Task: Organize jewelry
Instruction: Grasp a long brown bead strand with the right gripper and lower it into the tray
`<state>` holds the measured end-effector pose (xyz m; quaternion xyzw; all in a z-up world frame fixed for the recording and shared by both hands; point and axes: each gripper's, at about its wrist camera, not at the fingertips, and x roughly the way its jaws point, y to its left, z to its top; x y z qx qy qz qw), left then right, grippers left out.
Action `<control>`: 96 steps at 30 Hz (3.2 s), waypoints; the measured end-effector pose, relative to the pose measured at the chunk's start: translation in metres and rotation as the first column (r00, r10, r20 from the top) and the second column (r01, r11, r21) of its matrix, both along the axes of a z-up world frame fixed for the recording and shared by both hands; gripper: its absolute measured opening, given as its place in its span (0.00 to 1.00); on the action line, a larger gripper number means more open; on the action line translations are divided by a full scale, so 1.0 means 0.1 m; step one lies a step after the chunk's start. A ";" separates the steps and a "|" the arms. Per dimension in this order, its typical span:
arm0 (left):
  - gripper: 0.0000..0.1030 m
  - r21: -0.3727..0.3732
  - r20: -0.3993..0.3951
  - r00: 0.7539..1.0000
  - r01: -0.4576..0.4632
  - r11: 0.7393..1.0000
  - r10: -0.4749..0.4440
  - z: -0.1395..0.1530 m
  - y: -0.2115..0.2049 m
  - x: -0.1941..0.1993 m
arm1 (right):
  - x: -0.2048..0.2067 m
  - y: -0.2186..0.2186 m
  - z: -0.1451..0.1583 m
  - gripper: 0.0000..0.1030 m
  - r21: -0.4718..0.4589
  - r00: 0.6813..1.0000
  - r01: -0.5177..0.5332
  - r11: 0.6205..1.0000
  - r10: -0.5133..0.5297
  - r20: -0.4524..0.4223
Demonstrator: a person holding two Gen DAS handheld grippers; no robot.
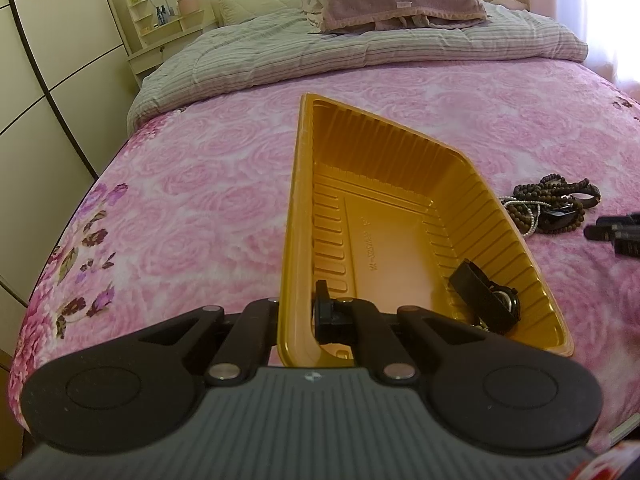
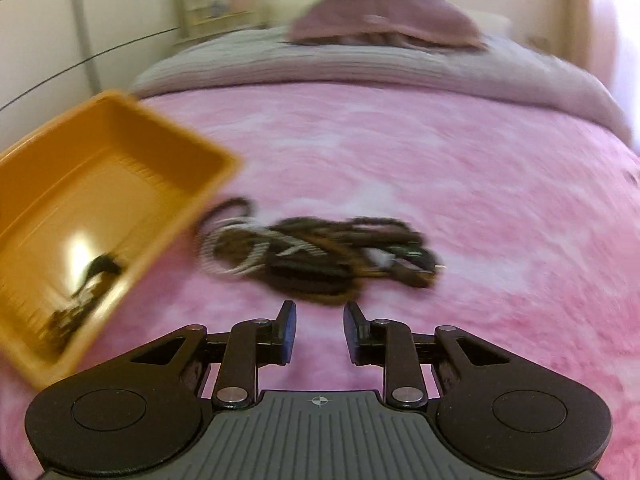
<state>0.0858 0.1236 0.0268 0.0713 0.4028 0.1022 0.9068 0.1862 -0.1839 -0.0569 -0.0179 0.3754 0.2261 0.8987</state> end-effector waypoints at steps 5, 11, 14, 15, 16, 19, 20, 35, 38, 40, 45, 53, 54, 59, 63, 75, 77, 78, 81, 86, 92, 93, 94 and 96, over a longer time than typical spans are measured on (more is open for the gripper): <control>0.03 0.003 -0.004 1.000 -0.002 1.000 0.002 0.01 0.01 0.01 | 0.23 -0.08 -0.07 0.26 0.033 1.000 0.028 0.999 -0.028 -0.003; 0.03 0.007 -0.007 1.000 -0.004 1.000 0.004 0.01 0.00 0.00 | 0.32 -0.05 -0.10 0.12 0.057 1.000 0.011 0.998 -0.010 -0.021; 0.03 0.006 -0.007 1.000 -0.003 1.000 0.003 0.01 0.00 0.00 | 0.28 -0.05 -0.10 0.06 0.053 1.000 0.001 0.999 0.001 -0.026; 0.03 0.006 -0.006 1.000 -0.003 1.000 0.003 0.01 0.00 0.00 | 0.25 -0.06 -0.07 0.06 0.055 1.000 -0.001 0.998 0.002 -0.021; 0.03 0.006 -0.007 1.000 -0.003 1.000 0.003 0.01 0.00 0.00 | 0.21 -0.06 -0.04 0.06 0.056 1.000 -0.005 0.998 0.006 -0.011; 0.03 0.006 -0.007 1.000 -0.003 1.000 0.003 0.01 0.00 0.00 | 0.07 -0.06 0.10 0.06 0.037 0.999 -0.023 0.999 0.021 0.043; 0.03 0.006 -0.007 1.000 -0.003 1.000 0.003 0.01 0.01 0.00 | 0.01 -0.06 0.18 0.06 0.030 0.997 -0.028 0.999 0.026 0.070; 0.03 0.005 -0.001 1.000 0.002 1.000 -0.002 0.02 0.00 0.00 | -0.40 -0.19 1.37 0.06 -0.042 0.928 -0.111 0.993 0.119 0.353; 0.03 0.002 0.000 1.000 0.001 1.000 -0.001 0.02 0.00 0.00 | -0.44 -0.20 1.52 0.06 -0.060 0.911 -0.115 0.992 0.130 0.391; 0.03 0.001 0.001 1.000 0.002 1.000 -0.002 0.02 0.01 0.00 | -0.44 -0.22 1.59 0.06 -0.061 0.903 -0.120 0.991 0.134 0.408; 0.03 0.002 0.004 1.000 0.005 1.000 -0.005 0.01 0.01 0.00 | -0.52 -0.27 1.84 0.06 -0.053 0.872 -0.121 0.991 0.132 0.471; 0.03 0.004 0.004 1.000 0.005 1.000 -0.005 0.00 0.01 0.01 | -0.61 -0.32 2.16 0.06 -0.064 0.819 -0.120 0.991 0.135 0.558; 0.03 0.003 0.004 1.000 0.005 1.000 -0.005 0.00 0.01 0.01 | -0.62 -0.33 2.17 0.06 -0.064 0.818 -0.122 0.990 0.137 0.559; 0.03 0.004 0.005 1.000 0.006 1.000 -0.006 0.01 0.02 0.01 | -0.66 -0.32 2.20 0.06 -0.072 0.813 -0.138 0.988 0.154 0.561; 0.03 0.005 0.005 1.000 0.006 1.000 -0.006 0.01 0.01 0.02 | -0.69 -0.28 2.24 0.06 -0.062 0.806 -0.161 0.985 0.168 0.567; 0.03 -0.001 0.011 1.000 0.012 1.000 -0.012 0.03 0.03 0.00 | -0.78 0.25 2.30 0.06 0.000 0.788 -0.388 0.922 0.332 0.518; 0.03 -0.004 0.012 1.000 0.013 1.000 -0.013 0.02 0.04 -0.01 | -0.78 0.38 2.25 0.06 0.007 0.787 -0.423 0.906 0.363 0.499; 0.03 -0.005 0.012 1.000 0.013 1.000 -0.013 0.02 0.05 -0.01 | -0.76 0.43 2.22 0.06 0.012 0.788 -0.436 0.900 0.375 0.489; 0.03 -0.007 0.013 1.000 0.015 1.000 -0.014 0.02 0.05 -0.01 | -0.69 0.62 2.11 0.06 0.020 0.795 -0.480 0.877 0.424 0.434; 0.03 -0.012 0.015 1.000 0.015 1.000 -0.015 0.01 0.06 0.00 | -0.52 0.97 1.85 0.06 0.001 0.784 -0.560 0.829 0.529 0.326; 0.03 -0.015 0.014 1.000 0.014 1.000 -0.014 0.00 0.08 0.00 | -0.33 1.25 1.51 0.06 -0.091 0.732 -0.624 0.776 0.622 0.278; 0.03 -0.015 0.014 1.000 0.014 1.000 -0.013 0.00 0.08 0.00 | -0.31 1.30 1.46 0.06 -0.113 0.724 -0.627 0.771 0.630 0.282; 0.03 -0.015 0.014 1.000 0.013 1.000 -0.013 0.00 0.08 0.00 | -0.29 1.33 1.43 0.06 -0.126 0.714 -0.629 0.767 0.634 0.295; 0.03 -0.015 0.014 1.000 0.013 1.000 -0.013 0.00 0.08 0.00 | -0.25 1.35 1.43 0.06 -0.103 0.706 -0.639 0.762 0.635 0.315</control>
